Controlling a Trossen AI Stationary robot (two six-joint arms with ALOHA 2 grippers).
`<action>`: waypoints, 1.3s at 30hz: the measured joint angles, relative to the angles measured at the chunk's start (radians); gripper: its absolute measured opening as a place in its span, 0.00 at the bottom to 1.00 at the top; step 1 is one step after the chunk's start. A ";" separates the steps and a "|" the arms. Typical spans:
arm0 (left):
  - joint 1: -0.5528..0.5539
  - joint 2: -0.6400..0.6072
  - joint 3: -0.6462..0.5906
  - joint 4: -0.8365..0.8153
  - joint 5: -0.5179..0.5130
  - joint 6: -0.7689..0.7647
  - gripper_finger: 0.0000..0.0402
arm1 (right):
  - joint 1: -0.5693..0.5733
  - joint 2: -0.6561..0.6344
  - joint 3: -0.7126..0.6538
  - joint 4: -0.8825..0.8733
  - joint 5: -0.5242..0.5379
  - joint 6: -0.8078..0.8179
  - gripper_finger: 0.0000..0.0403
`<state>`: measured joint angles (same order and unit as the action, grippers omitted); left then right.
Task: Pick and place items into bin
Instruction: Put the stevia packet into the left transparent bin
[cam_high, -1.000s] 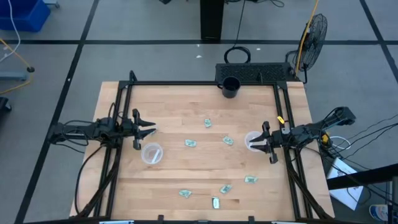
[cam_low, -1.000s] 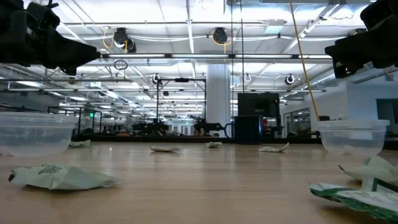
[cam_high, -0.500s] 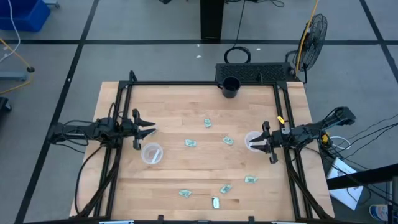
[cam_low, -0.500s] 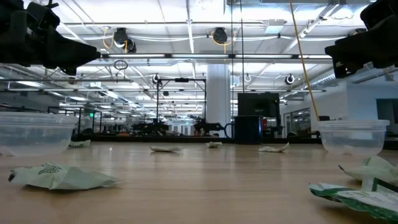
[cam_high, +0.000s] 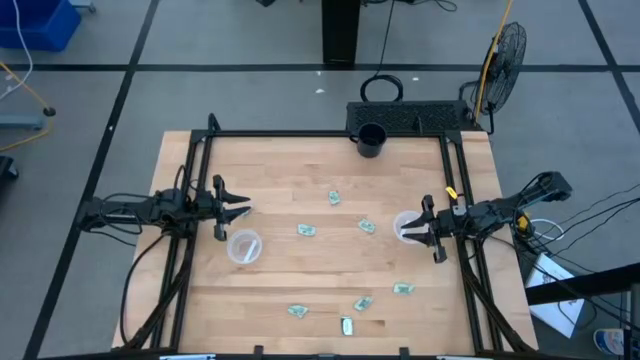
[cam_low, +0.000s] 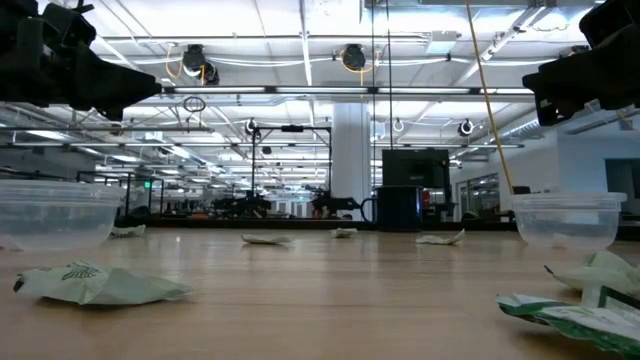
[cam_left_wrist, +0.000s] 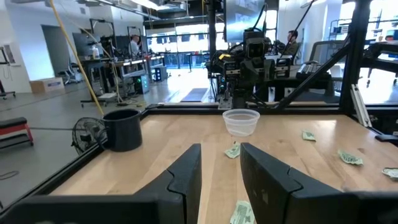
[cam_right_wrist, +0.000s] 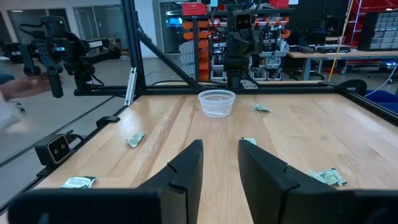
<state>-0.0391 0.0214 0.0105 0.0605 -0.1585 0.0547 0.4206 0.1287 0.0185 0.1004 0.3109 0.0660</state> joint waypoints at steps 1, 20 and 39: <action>0.000 0.000 0.000 0.000 0.000 -0.002 0.29 | 0.000 0.000 0.000 0.000 0.000 0.000 0.24; 0.000 0.000 0.000 0.370 0.000 -0.040 0.29 | 0.000 0.000 0.000 0.000 0.000 0.000 0.24; 0.000 0.136 0.013 -0.022 -0.427 -0.460 0.29 | 0.000 0.000 0.000 0.046 0.031 -0.049 0.23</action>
<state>-0.0387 0.1575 0.0232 0.0386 -0.5856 -0.4053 0.4204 0.1284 0.0185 0.1462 0.3416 0.0171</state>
